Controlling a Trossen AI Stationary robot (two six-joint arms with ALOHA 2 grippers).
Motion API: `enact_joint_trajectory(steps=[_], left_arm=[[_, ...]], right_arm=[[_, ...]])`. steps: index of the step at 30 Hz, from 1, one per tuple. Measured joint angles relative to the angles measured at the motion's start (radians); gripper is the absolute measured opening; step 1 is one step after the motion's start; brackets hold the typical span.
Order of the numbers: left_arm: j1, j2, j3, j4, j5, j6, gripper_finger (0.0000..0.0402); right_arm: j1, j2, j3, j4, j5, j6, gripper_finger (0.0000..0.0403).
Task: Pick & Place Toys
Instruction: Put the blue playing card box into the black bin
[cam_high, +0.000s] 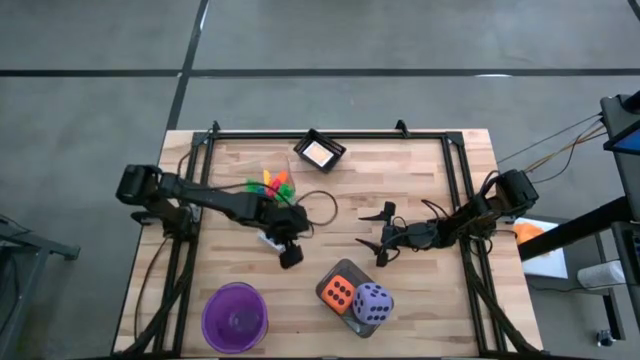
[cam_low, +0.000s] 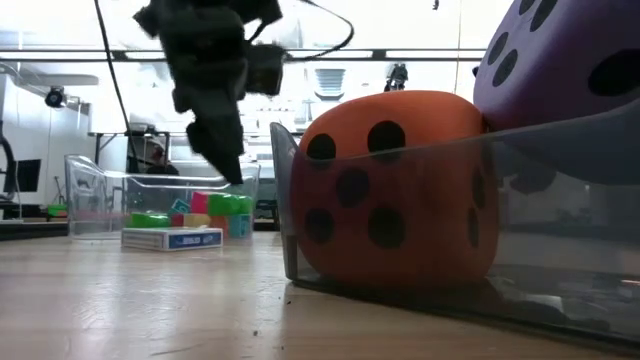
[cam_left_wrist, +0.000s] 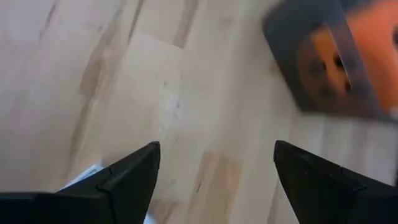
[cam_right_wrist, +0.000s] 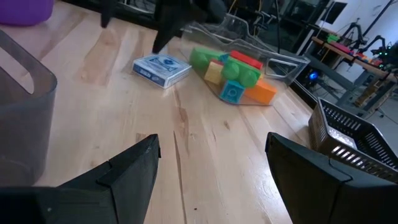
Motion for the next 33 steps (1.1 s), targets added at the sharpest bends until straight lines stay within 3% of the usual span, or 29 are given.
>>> enact_joint_trajectory(steps=[5, 12, 15, 23, 33], left_arm=[[-0.058, 0.015, 0.097, -0.23, -0.156, 0.272, 0.0315], [-0.114, 0.008, 0.013, -0.228, -0.264, 0.577, 0.0315], [-0.116, 0.008, -0.026, -0.232, -0.328, 0.612, 0.0322], [-0.112, 0.008, -0.097, -0.225, -0.334, 0.618, 0.0393], [-0.067, 0.008, -0.17, -0.14, -0.346, 0.697, 0.0392]], right_arm=[[0.0, 0.0, 0.0, 0.003, 0.0, 0.002, 0.029], [0.0, -0.001, 0.009, 0.003, 0.005, 0.003, 0.029], [0.0, -0.002, 0.012, 0.003, 0.007, 0.003, 0.029], [0.0, -0.002, 0.02, 0.003, 0.007, 0.003, 0.029], [0.0, -0.002, 0.021, 0.002, 0.007, 0.02, 0.029]])
